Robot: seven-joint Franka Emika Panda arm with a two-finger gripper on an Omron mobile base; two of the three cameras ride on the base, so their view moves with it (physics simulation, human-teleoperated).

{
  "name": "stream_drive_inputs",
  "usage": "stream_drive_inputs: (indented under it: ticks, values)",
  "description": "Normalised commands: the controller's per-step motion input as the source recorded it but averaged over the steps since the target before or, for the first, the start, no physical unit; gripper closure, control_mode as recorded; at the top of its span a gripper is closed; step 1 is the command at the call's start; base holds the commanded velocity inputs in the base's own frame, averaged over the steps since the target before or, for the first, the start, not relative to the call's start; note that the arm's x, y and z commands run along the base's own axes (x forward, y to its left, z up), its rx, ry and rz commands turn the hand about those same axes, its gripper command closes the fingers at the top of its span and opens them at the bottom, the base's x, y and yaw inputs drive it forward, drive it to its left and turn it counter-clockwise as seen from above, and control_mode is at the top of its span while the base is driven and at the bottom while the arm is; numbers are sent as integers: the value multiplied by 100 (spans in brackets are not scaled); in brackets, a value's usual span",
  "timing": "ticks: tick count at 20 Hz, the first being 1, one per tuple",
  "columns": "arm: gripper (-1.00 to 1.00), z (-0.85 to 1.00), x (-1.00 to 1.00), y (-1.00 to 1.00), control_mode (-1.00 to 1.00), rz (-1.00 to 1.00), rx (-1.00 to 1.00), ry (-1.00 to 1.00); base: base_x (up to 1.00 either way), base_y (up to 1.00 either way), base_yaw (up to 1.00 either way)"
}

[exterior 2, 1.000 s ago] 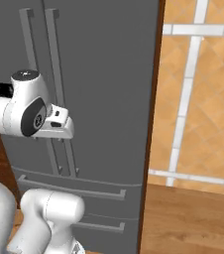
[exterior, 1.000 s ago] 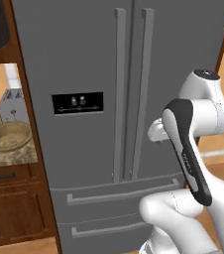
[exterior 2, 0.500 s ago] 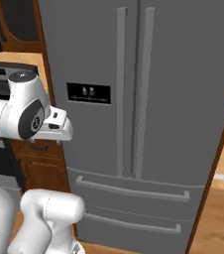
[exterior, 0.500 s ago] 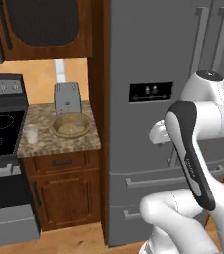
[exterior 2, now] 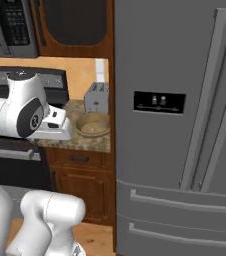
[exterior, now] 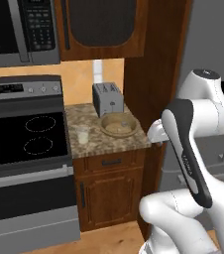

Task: Grab a lemon wedge from the fridge and one ice cube from the ice bowl, and put them in the glass of lemonade.

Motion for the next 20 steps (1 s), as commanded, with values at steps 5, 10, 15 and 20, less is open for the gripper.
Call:
stream_drive_inputs:
  ticks: [5, 10, 15, 20]
  values:
    - [-100, 0, 0, 0, 100, 0, 0, 0, 35, 45, -43]
    - [-100, 0, 0, 0, 100, 0, 0, 0, 59, 62, -19]
    - [-100, 0, 0, 0, 100, 0, 0, 0, 47, 45, -12]
    - [-100, 0, 0, 0, 100, 0, 0, 0, 51, 37, -12]
